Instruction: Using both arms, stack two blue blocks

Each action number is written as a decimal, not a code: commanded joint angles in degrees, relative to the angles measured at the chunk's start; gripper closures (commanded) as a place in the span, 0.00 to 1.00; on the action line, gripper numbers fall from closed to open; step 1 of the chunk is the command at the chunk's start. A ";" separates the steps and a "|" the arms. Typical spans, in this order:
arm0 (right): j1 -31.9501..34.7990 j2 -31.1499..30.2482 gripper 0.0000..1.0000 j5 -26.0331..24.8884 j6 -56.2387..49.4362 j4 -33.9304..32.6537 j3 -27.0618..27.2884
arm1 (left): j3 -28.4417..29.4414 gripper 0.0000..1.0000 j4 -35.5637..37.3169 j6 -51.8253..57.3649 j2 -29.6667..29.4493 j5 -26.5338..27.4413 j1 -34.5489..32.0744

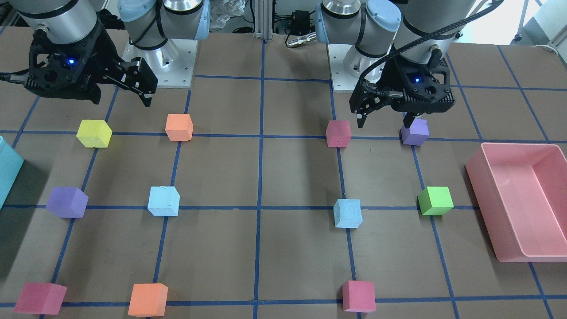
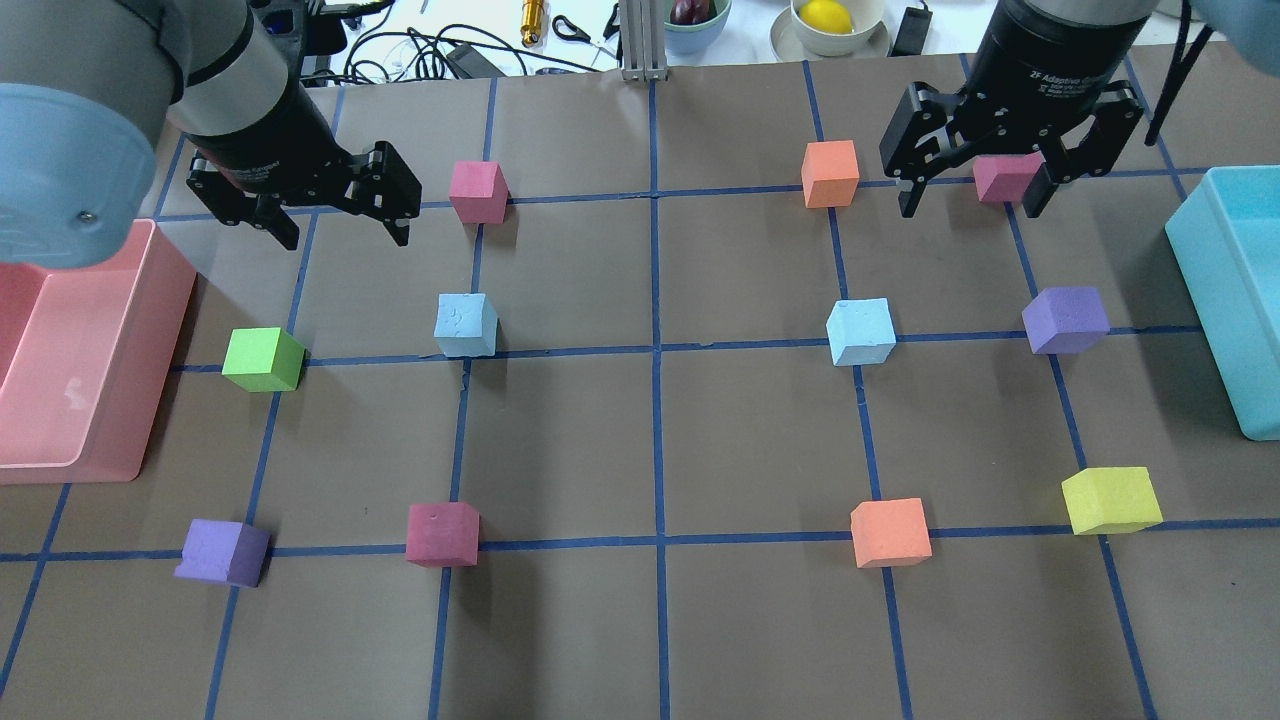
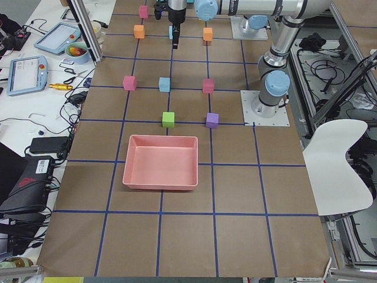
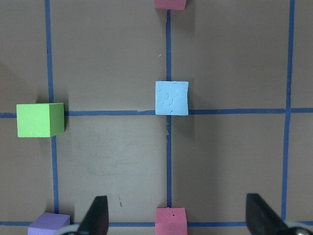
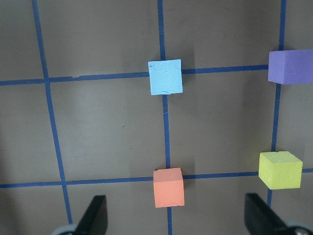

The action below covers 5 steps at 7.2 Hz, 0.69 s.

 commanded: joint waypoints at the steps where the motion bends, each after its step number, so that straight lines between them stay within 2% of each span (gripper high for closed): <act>1: 0.02 0.08 0.00 -0.03 -0.09 0.09 0.09 | -0.13 0.00 0.00 0.00 0.06 -0.04 -0.02; 5: 0.02 0.43 0.00 -0.03 -0.53 0.36 0.09 | -0.13 0.00 0.00 0.00 0.06 -0.04 -0.02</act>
